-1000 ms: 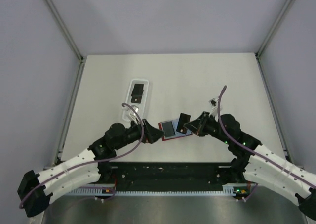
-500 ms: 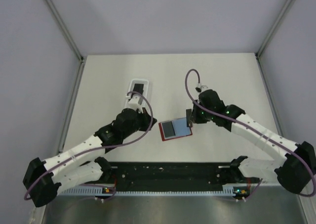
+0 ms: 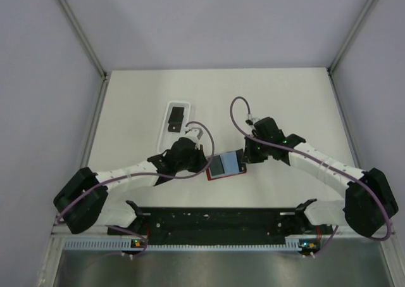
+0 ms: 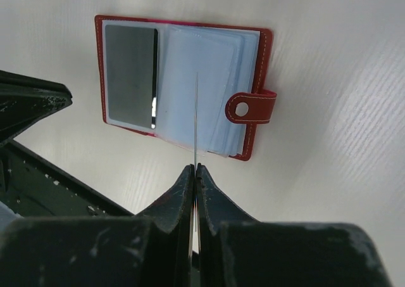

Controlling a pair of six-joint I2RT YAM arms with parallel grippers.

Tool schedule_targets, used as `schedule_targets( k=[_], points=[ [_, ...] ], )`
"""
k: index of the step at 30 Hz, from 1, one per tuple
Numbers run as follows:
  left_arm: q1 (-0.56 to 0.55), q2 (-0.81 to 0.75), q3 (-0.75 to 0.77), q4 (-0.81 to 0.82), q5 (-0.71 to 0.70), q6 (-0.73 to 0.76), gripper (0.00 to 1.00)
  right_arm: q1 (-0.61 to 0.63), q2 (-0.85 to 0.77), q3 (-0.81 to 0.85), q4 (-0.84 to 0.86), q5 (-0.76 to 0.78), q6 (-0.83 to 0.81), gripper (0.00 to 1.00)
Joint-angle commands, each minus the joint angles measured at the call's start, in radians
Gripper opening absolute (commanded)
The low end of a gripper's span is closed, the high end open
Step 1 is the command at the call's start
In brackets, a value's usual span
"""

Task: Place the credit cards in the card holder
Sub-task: Turn over the card slot in the card holder.

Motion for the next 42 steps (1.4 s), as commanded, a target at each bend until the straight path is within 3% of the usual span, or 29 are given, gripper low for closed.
schedule_targets(
  k=[1,22,42],
  points=[
    [0.000,0.055,0.049,0.148,0.062,0.009,0.00,-0.008,-0.018,-0.027,0.106,-0.069,-0.030,0.00],
    [-0.001,0.238,0.040,0.238,0.128,-0.010,0.00,-0.043,0.099,-0.084,0.149,-0.019,0.024,0.00],
    [-0.001,0.265,-0.009,0.269,0.140,-0.027,0.00,-0.074,0.136,-0.150,0.284,-0.108,0.128,0.00]
  ],
)
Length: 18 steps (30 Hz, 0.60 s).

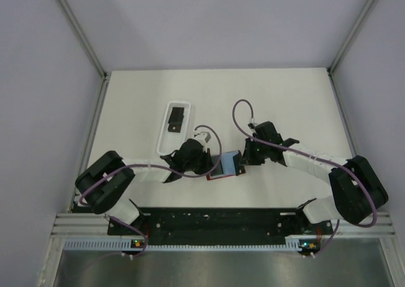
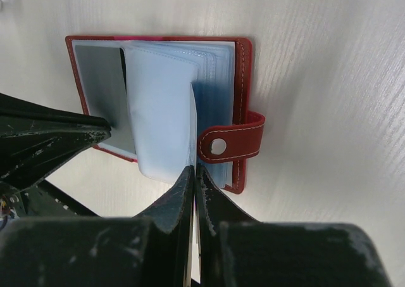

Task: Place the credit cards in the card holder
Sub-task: Turn over the card slot in the card holder.

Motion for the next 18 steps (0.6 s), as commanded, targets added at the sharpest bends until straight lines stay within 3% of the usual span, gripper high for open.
schedule_targets(
  k=[1,18],
  points=[
    [0.000,0.014,-0.010,0.053,0.018,-0.008,0.00,-0.021,0.014,-0.037,0.077,-0.029,0.052,0.00],
    [0.000,0.018,-0.025,0.053,0.018,-0.016,0.00,-0.040,0.030,-0.094,0.301,-0.215,0.161,0.00]
  ],
)
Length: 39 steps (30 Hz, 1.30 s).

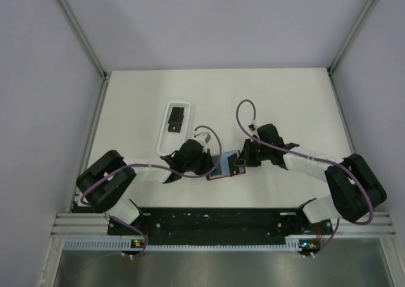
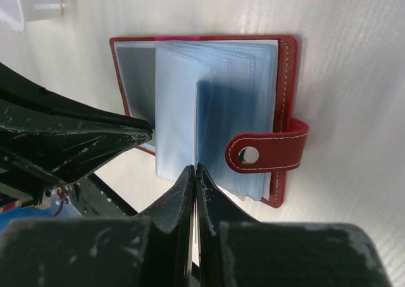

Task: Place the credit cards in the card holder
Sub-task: Turn over the card slot in the card holder.

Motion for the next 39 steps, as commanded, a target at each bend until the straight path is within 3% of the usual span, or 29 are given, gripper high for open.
schedule_targets(
  k=[1,13,24,39],
  points=[
    [0.000,0.005,-0.018,0.026,0.003,-0.003,0.00,-0.010,0.020,-0.008,0.120,-0.077,0.039,0.00],
    [-0.001,-0.027,-0.040,0.017,-0.018,-0.011,0.00,-0.010,0.049,-0.013,0.207,-0.140,0.076,0.00],
    [-0.001,-0.013,-0.040,0.020,-0.017,-0.015,0.00,-0.033,-0.154,0.015,-0.090,0.142,0.033,0.00],
    [0.000,-0.001,-0.035,0.023,-0.007,-0.015,0.00,-0.038,-0.237,-0.085,-0.061,0.094,-0.031,0.00]
  ],
)
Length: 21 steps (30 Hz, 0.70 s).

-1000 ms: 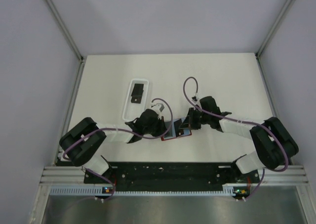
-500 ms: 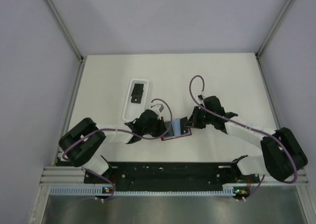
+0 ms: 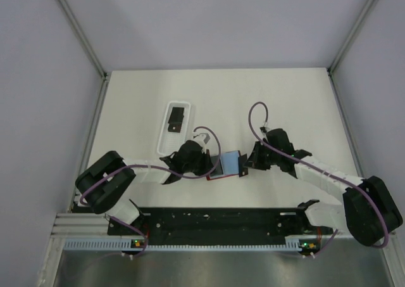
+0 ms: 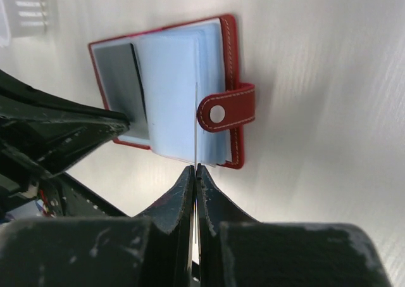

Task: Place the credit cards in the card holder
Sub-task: Turn over the card slot in the card holder.

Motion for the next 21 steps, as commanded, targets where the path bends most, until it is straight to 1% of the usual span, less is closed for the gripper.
schedule_targets(
  k=[1,8,21],
  points=[
    [0.000,0.007,-0.014,0.001,-0.007,-0.001,0.00,-0.010,-0.030,-0.032,0.035,-0.017,-0.067,0.00],
    [-0.001,0.015,-0.013,0.003,-0.002,-0.003,0.00,-0.010,-0.024,-0.054,0.043,-0.015,-0.085,0.00],
    [0.000,0.024,-0.006,0.003,0.003,-0.004,0.00,-0.010,0.007,-0.080,0.110,-0.041,-0.061,0.00]
  ],
)
